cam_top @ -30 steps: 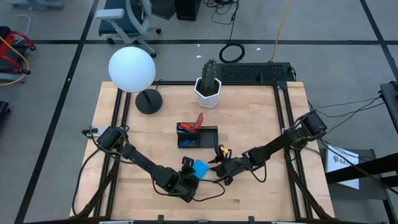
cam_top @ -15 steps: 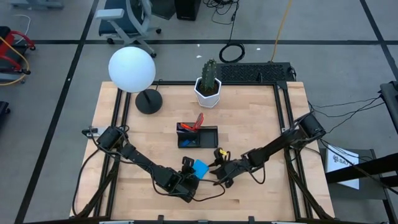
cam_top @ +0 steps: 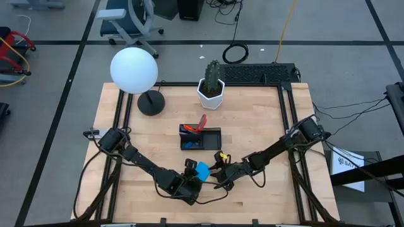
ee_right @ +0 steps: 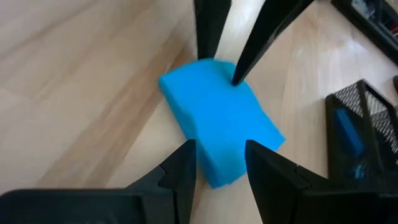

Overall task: Pick and place office supplies into organizer
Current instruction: Put the blue sticky notes into the black desk organizer

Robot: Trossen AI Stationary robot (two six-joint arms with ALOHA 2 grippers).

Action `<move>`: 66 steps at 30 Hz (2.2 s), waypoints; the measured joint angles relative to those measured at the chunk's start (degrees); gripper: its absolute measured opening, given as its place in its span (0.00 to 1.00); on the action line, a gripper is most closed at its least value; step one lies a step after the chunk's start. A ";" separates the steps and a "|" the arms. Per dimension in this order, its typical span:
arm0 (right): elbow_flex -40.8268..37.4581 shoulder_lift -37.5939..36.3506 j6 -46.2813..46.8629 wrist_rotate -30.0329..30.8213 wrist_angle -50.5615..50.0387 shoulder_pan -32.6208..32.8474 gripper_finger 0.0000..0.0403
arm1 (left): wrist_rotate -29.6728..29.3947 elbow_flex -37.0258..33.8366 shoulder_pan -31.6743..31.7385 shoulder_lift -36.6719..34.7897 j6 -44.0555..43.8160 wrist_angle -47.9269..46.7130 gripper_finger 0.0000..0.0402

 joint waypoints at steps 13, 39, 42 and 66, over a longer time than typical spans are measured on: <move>2.56 4.71 -0.70 1.32 0.67 -1.06 0.32 | -0.02 -0.02 0.00 0.00 0.17 0.56 0.32; 3.26 3.86 0.11 -2.90 -1.06 -2.65 0.00 | -1.39 0.02 -0.45 0.00 -1.20 -1.87 0.32; 3.19 2.04 0.25 -0.83 -4.10 -2.63 0.00 | -3.49 0.51 -0.82 0.04 -2.51 -5.49 0.32; 3.19 -8.92 5.09 6.17 -13.31 -2.03 0.00 | -14.44 11.89 -0.63 0.04 -13.39 -34.06 0.32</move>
